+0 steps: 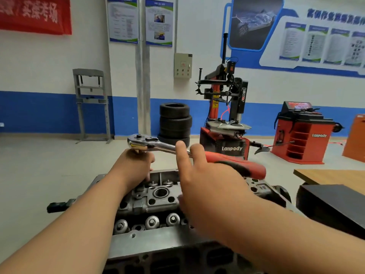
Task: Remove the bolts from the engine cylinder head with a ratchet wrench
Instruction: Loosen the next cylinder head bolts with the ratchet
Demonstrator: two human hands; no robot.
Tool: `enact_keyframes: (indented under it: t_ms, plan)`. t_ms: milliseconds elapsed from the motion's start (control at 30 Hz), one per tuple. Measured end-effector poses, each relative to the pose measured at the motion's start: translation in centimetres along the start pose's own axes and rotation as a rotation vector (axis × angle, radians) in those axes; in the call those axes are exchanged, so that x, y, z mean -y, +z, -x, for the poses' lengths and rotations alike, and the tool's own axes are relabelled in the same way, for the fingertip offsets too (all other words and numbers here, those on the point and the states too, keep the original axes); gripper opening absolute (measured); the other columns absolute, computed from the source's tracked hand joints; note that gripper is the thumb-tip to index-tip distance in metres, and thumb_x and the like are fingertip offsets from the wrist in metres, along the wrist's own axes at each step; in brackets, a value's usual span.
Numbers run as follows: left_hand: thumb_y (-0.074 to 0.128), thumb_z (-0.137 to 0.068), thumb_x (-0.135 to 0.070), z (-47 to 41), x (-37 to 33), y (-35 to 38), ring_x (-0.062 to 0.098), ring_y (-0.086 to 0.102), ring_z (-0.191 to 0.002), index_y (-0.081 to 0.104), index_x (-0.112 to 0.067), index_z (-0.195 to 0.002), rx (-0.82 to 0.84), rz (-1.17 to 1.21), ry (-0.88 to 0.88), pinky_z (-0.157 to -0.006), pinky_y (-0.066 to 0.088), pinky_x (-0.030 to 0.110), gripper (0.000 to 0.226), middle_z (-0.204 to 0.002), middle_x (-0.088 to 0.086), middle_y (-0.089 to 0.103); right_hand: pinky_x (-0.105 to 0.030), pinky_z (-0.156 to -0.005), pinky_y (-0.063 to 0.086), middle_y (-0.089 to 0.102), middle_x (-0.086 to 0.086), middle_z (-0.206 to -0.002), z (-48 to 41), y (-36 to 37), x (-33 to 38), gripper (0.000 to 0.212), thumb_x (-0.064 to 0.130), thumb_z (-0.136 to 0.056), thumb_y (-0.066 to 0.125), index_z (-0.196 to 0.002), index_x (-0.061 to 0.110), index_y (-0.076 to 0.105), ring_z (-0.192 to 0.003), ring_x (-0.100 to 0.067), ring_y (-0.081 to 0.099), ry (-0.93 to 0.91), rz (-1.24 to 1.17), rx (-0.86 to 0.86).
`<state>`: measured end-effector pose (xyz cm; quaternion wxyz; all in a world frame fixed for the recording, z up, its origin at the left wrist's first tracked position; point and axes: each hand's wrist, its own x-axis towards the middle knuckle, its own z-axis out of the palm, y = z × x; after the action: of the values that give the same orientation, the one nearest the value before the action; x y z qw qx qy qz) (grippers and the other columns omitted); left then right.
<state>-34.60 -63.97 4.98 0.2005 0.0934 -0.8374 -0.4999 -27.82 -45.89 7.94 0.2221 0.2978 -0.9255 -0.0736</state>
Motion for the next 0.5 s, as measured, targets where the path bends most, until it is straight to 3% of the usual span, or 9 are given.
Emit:
enact_keyframes:
  t_ms: [67,100,200,300,367,400,500]
  plan:
    - [0.04,-0.09,-0.013,0.0,-0.1,0.0,-0.005,0.056,-0.047,0.052,-0.011,-0.056,-0.016,-0.019,0.032,-0.058,0.035,0.028,0.036,-0.038,-0.003,0.056,-0.025,-0.038,0.024,-0.012,-0.018,-0.151,2.0,-0.2,1.0,0.088,0.03,-0.092,0.05,-0.144,0.013,-0.019,-0.049,-0.022,0.03,-0.114,-0.035,0.016]
    - [0.039,-0.091,-0.013,0.0,-0.2,0.0,-0.008,0.054,-0.046,0.053,-0.012,-0.058,-0.022,-0.044,0.046,-0.056,0.033,0.026,0.036,-0.039,-0.006,0.056,-0.025,-0.039,0.024,-0.01,-0.014,-0.151,1.8,-0.4,1.2,0.089,0.034,-0.091,0.05,-0.143,0.016,-0.02,-0.051,-0.023,0.031,-0.114,-0.058,0.013]
    - [0.045,-0.089,-0.018,-0.2,0.1,0.1,0.004,0.066,-0.065,0.055,-0.009,-0.057,0.002,0.008,0.02,-0.065,0.044,0.03,0.035,-0.044,0.003,0.06,-0.029,-0.044,0.033,0.028,-0.009,-0.138,-2.3,0.0,-1.0,0.085,0.037,-0.088,0.056,-0.146,0.02,-0.005,-0.07,-0.025,0.048,0.022,-0.093,-0.067]
    - [0.057,-0.087,-0.027,-0.9,0.5,-0.2,0.02,0.07,-0.08,0.059,-0.01,-0.054,0.029,0.094,0.005,-0.079,0.047,0.035,0.038,-0.052,0.008,0.064,-0.038,-0.075,0.049,0.039,-0.007,-0.13,-8.8,1.5,-3.5,0.065,0.027,-0.088,0.06,-0.141,0.019,0.023,-0.095,-0.024,0.053,0.07,-0.241,0.064]
    - [0.059,-0.085,-0.028,-1.0,0.7,-0.4,0.022,0.07,-0.079,0.059,-0.014,-0.046,0.067,0.142,0.006,-0.083,0.047,0.037,0.042,-0.051,0.01,0.061,-0.039,-0.095,0.043,0.032,-0.009,-0.139,-13.5,2.7,-3.1,0.068,0.023,-0.086,0.062,-0.141,0.018,0.023,-0.112,-0.029,0.048,0.017,-0.336,0.159]
    - [0.059,-0.085,-0.028,-1.1,0.8,-0.5,0.021,0.071,-0.077,0.058,-0.014,-0.042,0.081,0.154,0.0,-0.084,0.047,0.038,0.045,-0.051,0.01,0.06,-0.037,-0.095,0.041,0.032,-0.009,-0.141,-15.5,2.7,-2.1,0.07,0.021,-0.086,0.063,-0.143,0.017,0.022,-0.112,-0.028,0.045,-0.015,-0.37,0.198]
    - [0.053,-0.085,-0.026,-1.1,0.8,-0.4,0.013,0.071,-0.072,0.056,-0.015,-0.036,0.077,0.127,-0.027,-0.089,0.046,0.038,0.05,-0.047,0.01,0.058,-0.021,-0.074,0.04,0.04,-0.011,-0.14,-18.6,1.8,0.6,0.061,0.007,-0.091,0.055,-0.144,0.012,0.026,-0.096,-0.018,0.041,-0.097,-0.596,0.326]
